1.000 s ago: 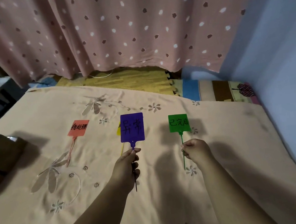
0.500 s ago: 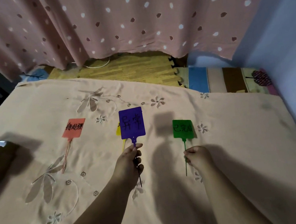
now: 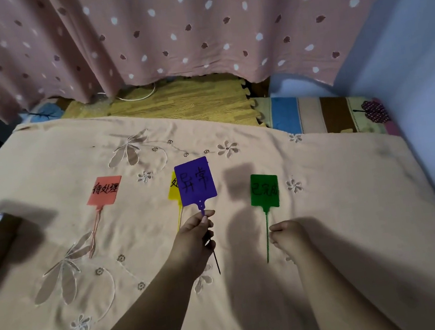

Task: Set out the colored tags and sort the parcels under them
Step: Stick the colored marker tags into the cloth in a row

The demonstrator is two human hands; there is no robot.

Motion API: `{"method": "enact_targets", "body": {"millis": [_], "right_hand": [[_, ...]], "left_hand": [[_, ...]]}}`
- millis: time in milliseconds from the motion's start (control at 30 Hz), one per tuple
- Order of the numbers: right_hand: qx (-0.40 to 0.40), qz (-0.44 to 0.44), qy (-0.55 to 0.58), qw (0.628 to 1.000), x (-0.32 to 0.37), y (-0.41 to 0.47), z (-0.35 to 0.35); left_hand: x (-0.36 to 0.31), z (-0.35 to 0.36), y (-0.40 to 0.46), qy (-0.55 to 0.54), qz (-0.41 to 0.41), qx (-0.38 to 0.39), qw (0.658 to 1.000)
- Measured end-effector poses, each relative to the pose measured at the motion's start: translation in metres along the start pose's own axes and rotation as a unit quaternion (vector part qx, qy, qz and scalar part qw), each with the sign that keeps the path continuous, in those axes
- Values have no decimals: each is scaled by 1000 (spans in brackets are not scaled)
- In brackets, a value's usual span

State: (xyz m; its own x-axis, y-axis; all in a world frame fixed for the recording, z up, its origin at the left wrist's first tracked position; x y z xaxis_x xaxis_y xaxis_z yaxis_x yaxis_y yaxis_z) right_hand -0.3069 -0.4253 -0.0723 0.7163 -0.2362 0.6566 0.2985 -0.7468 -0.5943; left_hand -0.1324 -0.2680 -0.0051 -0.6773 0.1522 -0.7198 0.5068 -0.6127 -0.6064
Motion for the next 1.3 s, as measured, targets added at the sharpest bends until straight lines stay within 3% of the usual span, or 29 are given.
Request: {"method": "enact_targets", "body": {"millis": [167,333,433,867,1100,1300], "right_hand": [[31,-90,84,992,33,-37,6],[165,-181,98,965,72,-92,26],[182,-206,86,958,79,-116,26],[117,-215,92,965,46,-142,-44],[22,-198,137,970,20,-119,-114],[-60,-165,88,981,-16,-76,-173]], "left_hand": [[-7,6,-16,18,18,16,1000],[-11,19,-34,46,33,38,998],[-12,31,-43,60,44,58,996],[14,103,-78,99,46,124,986],[35,123,-74,127,7,117,985],[47,122,-59,147,-14,99,984]]}}
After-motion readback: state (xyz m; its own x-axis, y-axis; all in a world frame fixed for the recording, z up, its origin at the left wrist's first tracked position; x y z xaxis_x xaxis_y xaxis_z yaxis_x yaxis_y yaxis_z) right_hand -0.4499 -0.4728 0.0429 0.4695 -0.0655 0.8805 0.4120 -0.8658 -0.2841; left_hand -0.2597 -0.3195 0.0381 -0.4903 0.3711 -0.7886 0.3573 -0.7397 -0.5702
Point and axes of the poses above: each hand's wrist, its own y-axis towards the middle knuckle, its own z-axis out of the palm, x = y × z, the point moved 6 cm from there along y, towards the middle knuckle, and after that the axes turned 2 degrees about -z, right-handed, at the moved point
